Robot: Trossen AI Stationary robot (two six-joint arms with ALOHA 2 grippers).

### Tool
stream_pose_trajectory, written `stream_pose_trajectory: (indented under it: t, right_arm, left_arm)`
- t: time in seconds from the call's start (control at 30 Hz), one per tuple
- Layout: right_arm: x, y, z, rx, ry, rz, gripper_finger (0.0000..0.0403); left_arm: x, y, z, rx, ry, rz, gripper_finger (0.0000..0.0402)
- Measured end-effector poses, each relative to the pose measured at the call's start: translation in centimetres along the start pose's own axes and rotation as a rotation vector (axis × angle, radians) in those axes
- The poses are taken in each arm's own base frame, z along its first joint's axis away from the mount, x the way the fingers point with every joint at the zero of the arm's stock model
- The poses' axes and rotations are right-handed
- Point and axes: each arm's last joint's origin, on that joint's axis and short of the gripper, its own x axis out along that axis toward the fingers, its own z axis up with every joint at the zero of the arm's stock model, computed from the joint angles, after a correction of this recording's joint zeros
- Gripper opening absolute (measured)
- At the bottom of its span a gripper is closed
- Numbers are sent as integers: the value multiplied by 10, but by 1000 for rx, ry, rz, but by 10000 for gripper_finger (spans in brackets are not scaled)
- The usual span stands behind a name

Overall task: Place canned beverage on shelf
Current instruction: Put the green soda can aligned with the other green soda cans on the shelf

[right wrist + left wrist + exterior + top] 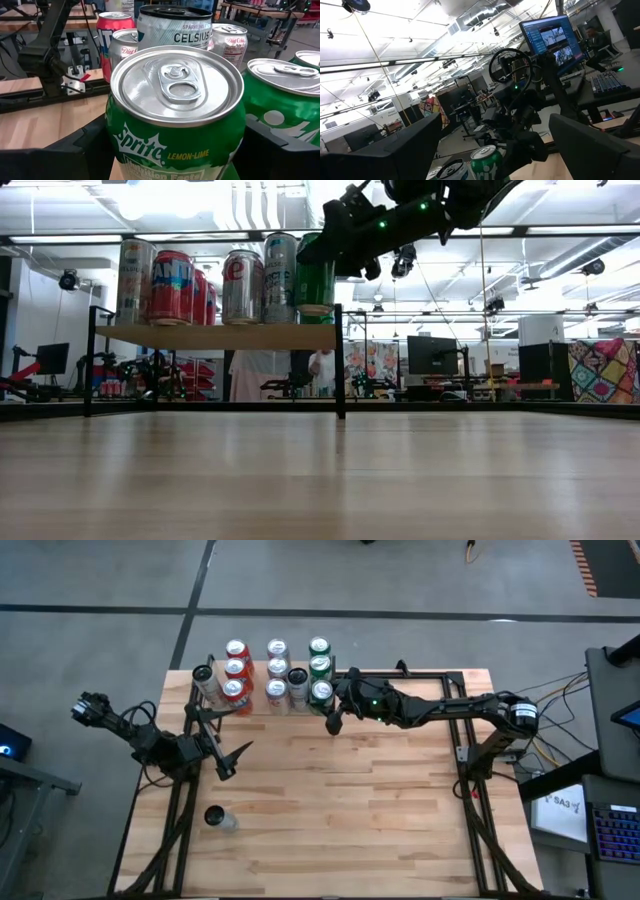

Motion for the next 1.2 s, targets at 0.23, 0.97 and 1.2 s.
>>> stream_pose_trajectory:
  t: [0.23,0.97,1.2]
  right_arm:
    - [0,0,-1,-15,12,2,294]
    - [0,-2,-7,-22,73,-55,324]
    - [0,-2,-7,-13,75,-56,324]
  left_arm:
    - [0,0,0,0,0,0,352]
    - [0,0,0,0,0,0,352]
    - [0,0,0,0,0,-1,352]
